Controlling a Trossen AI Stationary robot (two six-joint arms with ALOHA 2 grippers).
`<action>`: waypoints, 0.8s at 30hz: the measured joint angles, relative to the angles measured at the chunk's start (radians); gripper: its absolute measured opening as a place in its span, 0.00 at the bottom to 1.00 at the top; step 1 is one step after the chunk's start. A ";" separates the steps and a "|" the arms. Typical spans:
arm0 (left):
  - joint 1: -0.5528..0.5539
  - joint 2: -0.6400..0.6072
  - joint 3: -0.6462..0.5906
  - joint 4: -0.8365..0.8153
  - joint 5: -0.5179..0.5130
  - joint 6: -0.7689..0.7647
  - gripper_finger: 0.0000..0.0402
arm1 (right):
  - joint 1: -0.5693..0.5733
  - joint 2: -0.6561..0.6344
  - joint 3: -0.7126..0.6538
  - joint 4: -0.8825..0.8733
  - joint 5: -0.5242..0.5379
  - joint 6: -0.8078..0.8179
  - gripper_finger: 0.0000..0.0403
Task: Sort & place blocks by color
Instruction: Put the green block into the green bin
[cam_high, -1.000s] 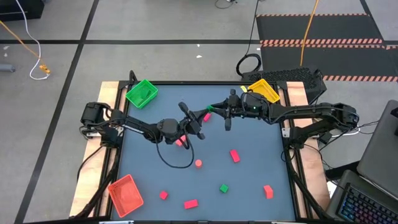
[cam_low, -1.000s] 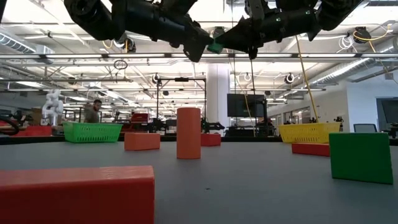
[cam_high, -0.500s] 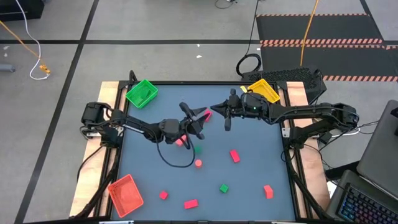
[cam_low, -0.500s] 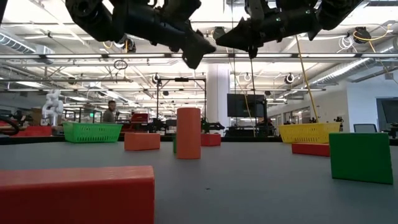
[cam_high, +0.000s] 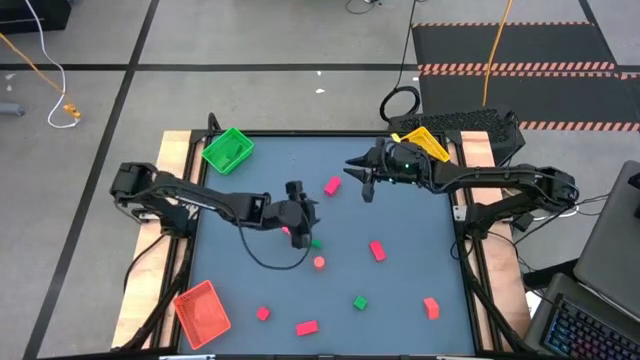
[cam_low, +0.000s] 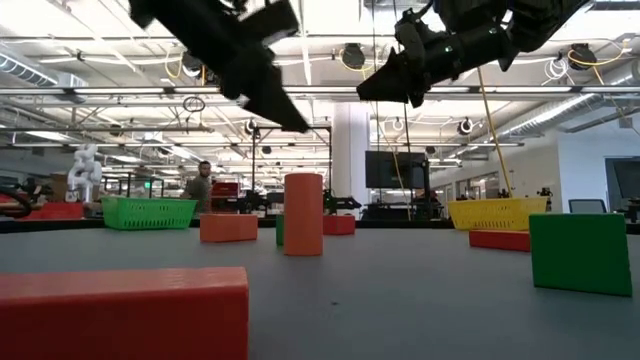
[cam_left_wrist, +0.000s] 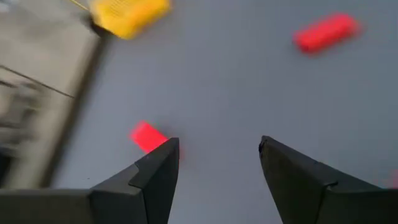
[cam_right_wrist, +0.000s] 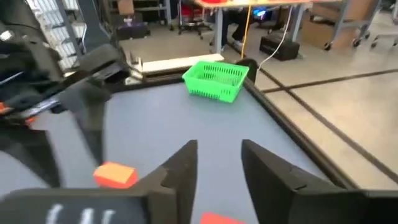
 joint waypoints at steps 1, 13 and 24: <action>-0.006 -0.010 0.012 -0.032 0.034 -0.011 0.56 | -0.003 -0.005 0.001 0.003 0.000 -0.001 0.33; 0.032 0.057 0.044 -0.148 0.358 -0.032 0.56 | -0.006 -0.098 0.001 -0.052 -0.004 -0.009 0.49; 0.030 0.174 0.044 -0.116 0.423 0.043 0.56 | -0.006 -0.123 0.000 -0.096 -0.002 -0.024 0.49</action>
